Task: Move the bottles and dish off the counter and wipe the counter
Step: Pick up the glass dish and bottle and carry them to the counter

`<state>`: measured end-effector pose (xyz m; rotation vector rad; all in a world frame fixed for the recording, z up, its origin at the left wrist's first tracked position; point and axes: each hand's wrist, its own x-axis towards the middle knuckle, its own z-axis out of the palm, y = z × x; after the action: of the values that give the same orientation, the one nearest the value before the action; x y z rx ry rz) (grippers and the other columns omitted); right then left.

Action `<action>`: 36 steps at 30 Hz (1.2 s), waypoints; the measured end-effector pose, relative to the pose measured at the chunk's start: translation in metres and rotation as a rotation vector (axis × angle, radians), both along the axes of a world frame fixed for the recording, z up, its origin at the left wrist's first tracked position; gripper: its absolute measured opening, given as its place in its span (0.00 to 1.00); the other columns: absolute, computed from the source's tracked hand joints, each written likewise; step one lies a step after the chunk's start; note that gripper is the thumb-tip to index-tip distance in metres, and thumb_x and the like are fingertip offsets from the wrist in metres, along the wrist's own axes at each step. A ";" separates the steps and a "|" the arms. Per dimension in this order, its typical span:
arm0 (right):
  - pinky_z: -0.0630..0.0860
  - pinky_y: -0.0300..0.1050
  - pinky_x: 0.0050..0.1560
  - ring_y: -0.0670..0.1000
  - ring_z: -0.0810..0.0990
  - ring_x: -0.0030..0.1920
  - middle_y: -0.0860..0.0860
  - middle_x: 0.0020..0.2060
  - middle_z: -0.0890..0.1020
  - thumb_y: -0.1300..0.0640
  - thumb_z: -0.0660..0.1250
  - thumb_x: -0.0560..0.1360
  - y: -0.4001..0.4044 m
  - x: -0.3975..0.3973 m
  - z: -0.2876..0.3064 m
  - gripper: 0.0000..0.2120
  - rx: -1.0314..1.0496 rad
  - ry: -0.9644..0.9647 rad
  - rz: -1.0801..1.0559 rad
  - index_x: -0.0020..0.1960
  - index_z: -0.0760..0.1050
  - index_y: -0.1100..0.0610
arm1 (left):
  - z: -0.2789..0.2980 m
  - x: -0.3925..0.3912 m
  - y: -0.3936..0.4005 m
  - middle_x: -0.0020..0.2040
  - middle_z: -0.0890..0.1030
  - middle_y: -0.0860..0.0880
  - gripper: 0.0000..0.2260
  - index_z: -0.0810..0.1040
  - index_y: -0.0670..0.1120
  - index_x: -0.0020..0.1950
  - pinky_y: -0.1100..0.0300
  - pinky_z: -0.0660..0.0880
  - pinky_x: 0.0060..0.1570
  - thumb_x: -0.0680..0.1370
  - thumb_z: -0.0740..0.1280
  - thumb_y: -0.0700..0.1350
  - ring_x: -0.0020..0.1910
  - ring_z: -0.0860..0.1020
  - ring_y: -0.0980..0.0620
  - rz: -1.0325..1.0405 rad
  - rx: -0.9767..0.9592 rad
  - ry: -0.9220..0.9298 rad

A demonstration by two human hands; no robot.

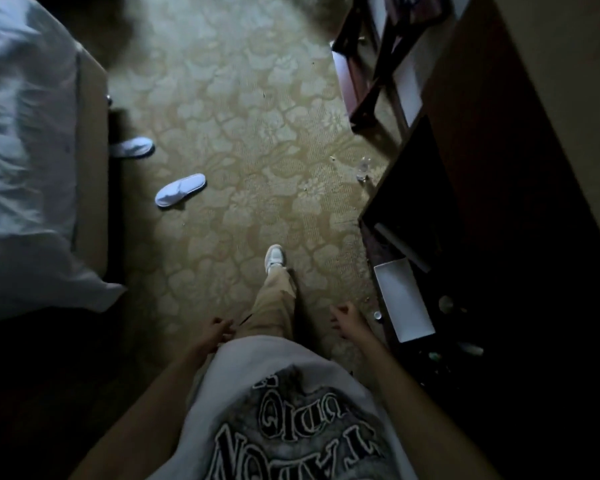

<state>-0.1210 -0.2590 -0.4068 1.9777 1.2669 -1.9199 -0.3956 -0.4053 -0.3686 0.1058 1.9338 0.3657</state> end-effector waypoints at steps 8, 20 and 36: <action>0.71 0.40 0.34 0.49 0.78 0.38 0.53 0.43 0.79 0.53 0.63 0.80 0.141 -0.083 0.013 0.04 0.040 -0.090 0.037 0.50 0.72 0.54 | -0.031 -0.109 0.111 0.48 0.77 0.43 0.08 0.75 0.39 0.54 0.59 0.77 0.38 0.81 0.63 0.44 0.40 0.76 0.51 0.057 -0.039 -0.107; 0.69 0.45 0.34 0.53 0.74 0.34 0.58 0.37 0.76 0.62 0.61 0.81 0.348 -0.187 0.001 0.12 -0.034 -0.247 -0.135 0.61 0.71 0.68 | 0.023 -0.332 0.427 0.50 0.81 0.42 0.13 0.75 0.39 0.58 0.58 0.73 0.42 0.81 0.61 0.47 0.44 0.79 0.48 -0.006 0.289 0.030; 0.75 0.46 0.45 0.52 0.81 0.47 0.52 0.47 0.81 0.52 0.61 0.81 0.784 -0.573 0.053 0.09 0.166 0.005 0.295 0.56 0.73 0.57 | -0.007 -0.502 0.599 0.52 0.81 0.40 0.12 0.76 0.40 0.58 0.60 0.72 0.35 0.81 0.61 0.46 0.41 0.79 0.49 0.446 0.017 -0.064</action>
<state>-0.6940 0.5253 -0.3540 1.7330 1.6609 -1.7300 -0.8977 0.1932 -0.3754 -0.3277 1.8817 0.6716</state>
